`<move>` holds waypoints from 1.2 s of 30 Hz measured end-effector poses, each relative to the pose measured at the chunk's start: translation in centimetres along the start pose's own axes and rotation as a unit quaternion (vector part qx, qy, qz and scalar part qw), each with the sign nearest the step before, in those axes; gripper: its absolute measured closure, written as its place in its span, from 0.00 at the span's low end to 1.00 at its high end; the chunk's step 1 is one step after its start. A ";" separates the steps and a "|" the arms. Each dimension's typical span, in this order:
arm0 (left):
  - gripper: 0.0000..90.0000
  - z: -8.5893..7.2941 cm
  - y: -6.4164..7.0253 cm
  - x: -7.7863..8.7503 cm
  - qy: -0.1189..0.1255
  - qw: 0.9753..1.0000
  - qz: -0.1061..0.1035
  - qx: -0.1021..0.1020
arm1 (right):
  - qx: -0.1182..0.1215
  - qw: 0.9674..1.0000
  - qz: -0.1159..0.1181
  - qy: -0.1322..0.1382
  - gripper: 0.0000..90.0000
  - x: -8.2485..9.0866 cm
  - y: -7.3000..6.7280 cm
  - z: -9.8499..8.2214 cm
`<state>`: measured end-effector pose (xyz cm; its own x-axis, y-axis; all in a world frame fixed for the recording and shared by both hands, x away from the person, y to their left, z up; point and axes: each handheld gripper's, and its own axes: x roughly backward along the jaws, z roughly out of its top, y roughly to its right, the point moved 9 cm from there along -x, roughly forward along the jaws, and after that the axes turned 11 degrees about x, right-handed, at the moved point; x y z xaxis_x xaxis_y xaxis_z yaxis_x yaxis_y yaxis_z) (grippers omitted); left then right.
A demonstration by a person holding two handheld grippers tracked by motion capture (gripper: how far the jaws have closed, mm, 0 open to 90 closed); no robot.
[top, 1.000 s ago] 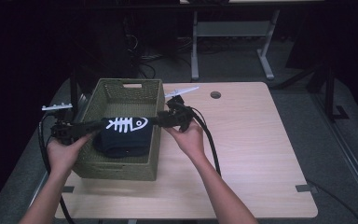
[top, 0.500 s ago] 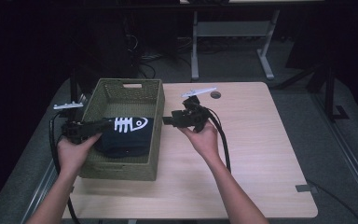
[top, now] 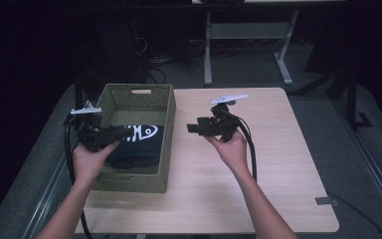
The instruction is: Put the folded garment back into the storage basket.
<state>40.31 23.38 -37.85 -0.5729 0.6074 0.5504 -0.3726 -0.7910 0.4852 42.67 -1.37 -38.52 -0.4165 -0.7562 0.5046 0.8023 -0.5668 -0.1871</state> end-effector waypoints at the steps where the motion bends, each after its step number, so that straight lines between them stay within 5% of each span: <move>1: 0.51 0.0 0.2 -0.1 0.000 1.000 -0.001 -0.002 | 0.000 1.000 0.000 0.000 0.47 0.1 0.1 -0.1; 29: 0.39 -2.0 9.7 -6.4 -0.022 0.997 -0.038 -0.064 | -0.024 0.998 -0.052 0.009 0.37 7.4 4.6 -5.1; 36: 0.35 -3.0 12.5 -8.0 -0.031 0.995 -0.062 -0.072 | -0.030 0.998 -0.062 0.007 0.34 9.1 5.4 -6.7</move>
<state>38.03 8.39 -38.24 -0.4714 0.7005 0.5358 -0.5413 -0.7094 0.4513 40.39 -13.51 -40.57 -0.5165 -0.6836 0.5156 0.7177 -0.6741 -0.1747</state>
